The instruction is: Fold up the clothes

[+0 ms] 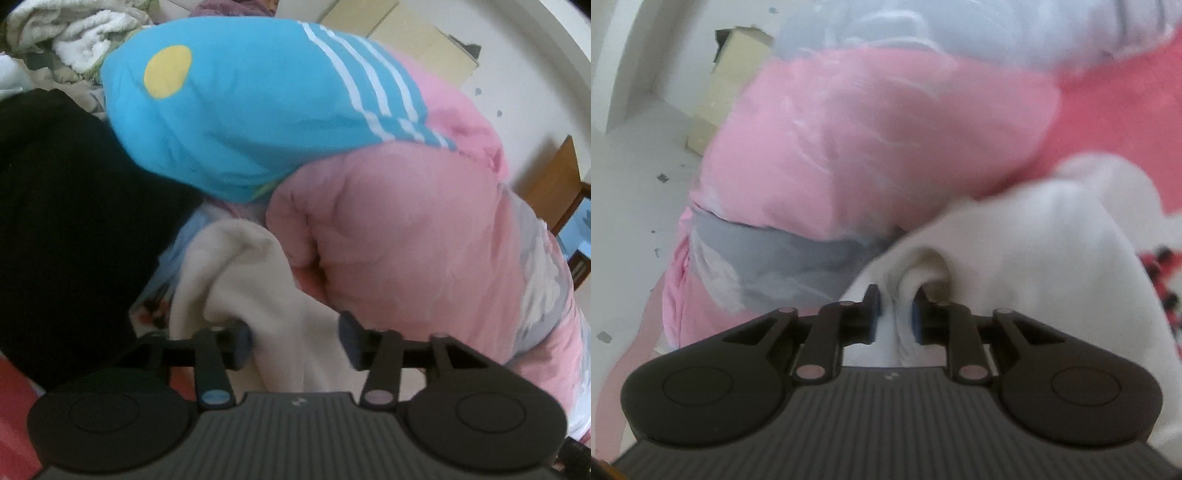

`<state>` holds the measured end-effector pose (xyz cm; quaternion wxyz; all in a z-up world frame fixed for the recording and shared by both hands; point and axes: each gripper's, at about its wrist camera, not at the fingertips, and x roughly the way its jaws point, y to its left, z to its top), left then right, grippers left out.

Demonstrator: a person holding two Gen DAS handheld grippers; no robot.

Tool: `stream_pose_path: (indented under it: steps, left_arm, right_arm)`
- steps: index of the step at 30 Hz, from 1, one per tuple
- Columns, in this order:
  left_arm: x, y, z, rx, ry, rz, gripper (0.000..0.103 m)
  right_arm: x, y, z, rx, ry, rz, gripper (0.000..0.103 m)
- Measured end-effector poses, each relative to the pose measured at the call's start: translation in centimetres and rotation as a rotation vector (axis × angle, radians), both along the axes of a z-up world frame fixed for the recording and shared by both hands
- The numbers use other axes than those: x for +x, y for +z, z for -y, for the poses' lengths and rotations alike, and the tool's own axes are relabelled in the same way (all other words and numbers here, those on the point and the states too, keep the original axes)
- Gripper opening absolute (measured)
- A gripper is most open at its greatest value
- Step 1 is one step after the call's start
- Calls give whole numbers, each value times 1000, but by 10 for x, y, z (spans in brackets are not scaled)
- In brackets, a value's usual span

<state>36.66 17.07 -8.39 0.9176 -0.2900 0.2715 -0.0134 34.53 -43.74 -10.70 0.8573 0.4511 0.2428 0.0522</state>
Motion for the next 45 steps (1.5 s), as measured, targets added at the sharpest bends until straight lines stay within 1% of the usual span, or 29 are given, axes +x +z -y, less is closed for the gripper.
stream_pose_path:
  steps: [1, 2, 3, 4, 6, 9, 11, 14, 15, 18, 21, 22, 25, 27, 30, 32, 36, 38, 39, 40, 41, 43, 45]
  left_arm:
    - [-4, 3, 3, 14, -11, 2, 59]
    - [-8, 6, 5, 28, -22, 3, 61]
    - [-14, 11, 8, 42, -33, 8, 65]
    - [-22, 16, 11, 54, -46, 13, 69]
    - [-40, 27, 18, 73, -84, 22, 72]
    - [-67, 45, 26, 99, -132, 46, 73]
    - [-88, 54, 36, 116, -184, 50, 76]
    - [-119, 69, 52, 139, -264, 54, 77]
    - [-130, 71, 58, 148, -292, 47, 77]
    - [-158, 68, 76, 150, -378, 6, 77]
    - [-176, 51, 87, 105, -456, -45, 77]
    - [-179, 43, 91, 95, -476, -61, 77]
    - [-181, 16, 98, 98, -490, -113, 77]
    - [-181, -1, 95, 76, -493, -143, 77]
    - [-176, -27, 90, 45, -510, -174, 77]
    - [-176, -41, 89, 51, -516, -177, 76]
    - [-183, -44, 92, 101, -544, -106, 76]
    - [-185, -45, 93, 120, -551, -86, 72]
    - [-187, -45, 92, 132, -547, -76, 64]
    - [-187, -44, 93, 145, -543, -68, 53]
    - [-187, -44, 94, 158, -538, -63, 47]
    - [-185, -45, 95, 153, -539, -61, 23]
    - [-184, -45, 95, 127, -552, -64, 11]
  right_arm:
    - [-7, 1, 4, -9, 3, -12, 38]
    - [-17, 4, 7, -25, 8, -23, 41]
    - [-27, 8, 10, -42, 12, -34, 44]
    - [-38, 11, 14, -60, 17, -44, 47]
    - [-64, 19, 20, -75, 29, -58, 49]
    - [-105, 32, 29, -75, 42, -68, 54]
    - [-136, 39, 30, -51, 39, -69, 58]
    - [-177, 44, 28, 7, 34, -87, 62]
    - [-191, 44, 25, 36, 40, -98, 62]
    - [-237, 41, 21, 164, 58, -116, 64]
    - [-279, 36, 10, 277, 62, -90, 67]
    - [-290, 35, 5, 294, 63, -88, 68]
    - [-314, 30, -10, 292, 61, -112, 69]
    - [-324, 26, -18, 283, 51, -128, 69]
    - [-335, 19, -24, 297, 10, -142, 70]
    - [-339, 15, -28, 296, -9, -158, 70]
    - [-335, 5, -38, 286, -18, -197, 71]
    - [-330, -1, -44, 277, -19, -219, 71]
    - [-325, -5, -48, 272, -19, -232, 71]
    - [-320, -8, -51, 263, -19, -240, 71]
    - [-316, -10, -55, 250, -20, -244, 71]
    - [-308, -10, -61, 218, -21, -236, 73]
    - [-303, -10, -66, 194, -22, -221, 76]
